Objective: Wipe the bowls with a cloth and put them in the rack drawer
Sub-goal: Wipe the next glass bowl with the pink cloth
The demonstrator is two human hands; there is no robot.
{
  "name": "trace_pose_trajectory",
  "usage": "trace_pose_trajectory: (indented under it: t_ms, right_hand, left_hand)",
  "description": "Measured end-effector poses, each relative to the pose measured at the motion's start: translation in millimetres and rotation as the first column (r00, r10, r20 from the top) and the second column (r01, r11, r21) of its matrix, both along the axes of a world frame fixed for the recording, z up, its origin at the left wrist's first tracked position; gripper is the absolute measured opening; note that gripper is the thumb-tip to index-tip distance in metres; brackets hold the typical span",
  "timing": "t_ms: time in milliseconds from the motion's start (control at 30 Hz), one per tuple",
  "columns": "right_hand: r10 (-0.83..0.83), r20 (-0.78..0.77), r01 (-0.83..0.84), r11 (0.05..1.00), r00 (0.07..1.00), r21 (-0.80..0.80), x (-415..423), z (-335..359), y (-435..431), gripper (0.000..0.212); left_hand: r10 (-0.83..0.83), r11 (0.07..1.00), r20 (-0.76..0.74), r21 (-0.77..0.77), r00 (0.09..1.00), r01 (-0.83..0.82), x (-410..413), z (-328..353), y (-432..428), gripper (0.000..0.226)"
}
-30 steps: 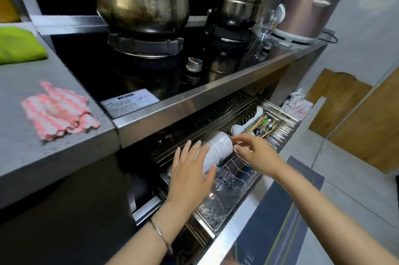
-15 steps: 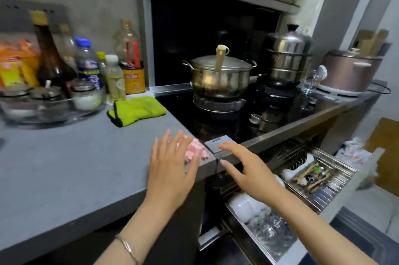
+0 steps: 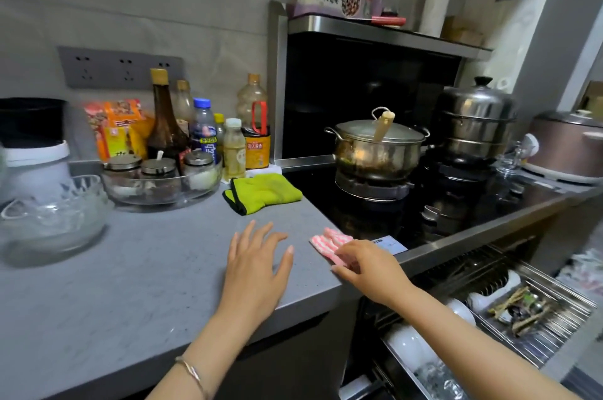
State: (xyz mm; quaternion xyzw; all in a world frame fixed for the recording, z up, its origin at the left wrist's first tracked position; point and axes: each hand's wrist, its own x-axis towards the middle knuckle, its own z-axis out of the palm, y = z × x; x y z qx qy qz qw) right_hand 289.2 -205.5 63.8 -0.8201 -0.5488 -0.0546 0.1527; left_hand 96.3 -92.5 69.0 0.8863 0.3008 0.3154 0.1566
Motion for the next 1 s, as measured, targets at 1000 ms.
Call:
trace_pose_trajectory:
  t_ms: [1000]
  right_hand:
    - [0.305, -0.921, -0.536, 0.833, 0.242, 0.135, -157.7, 97.5, 107.9, 0.022]
  left_hand:
    - [-0.092, 0.968, 0.284, -0.200, 0.954, 0.153, -120.7, 78.4, 68.3, 0.015]
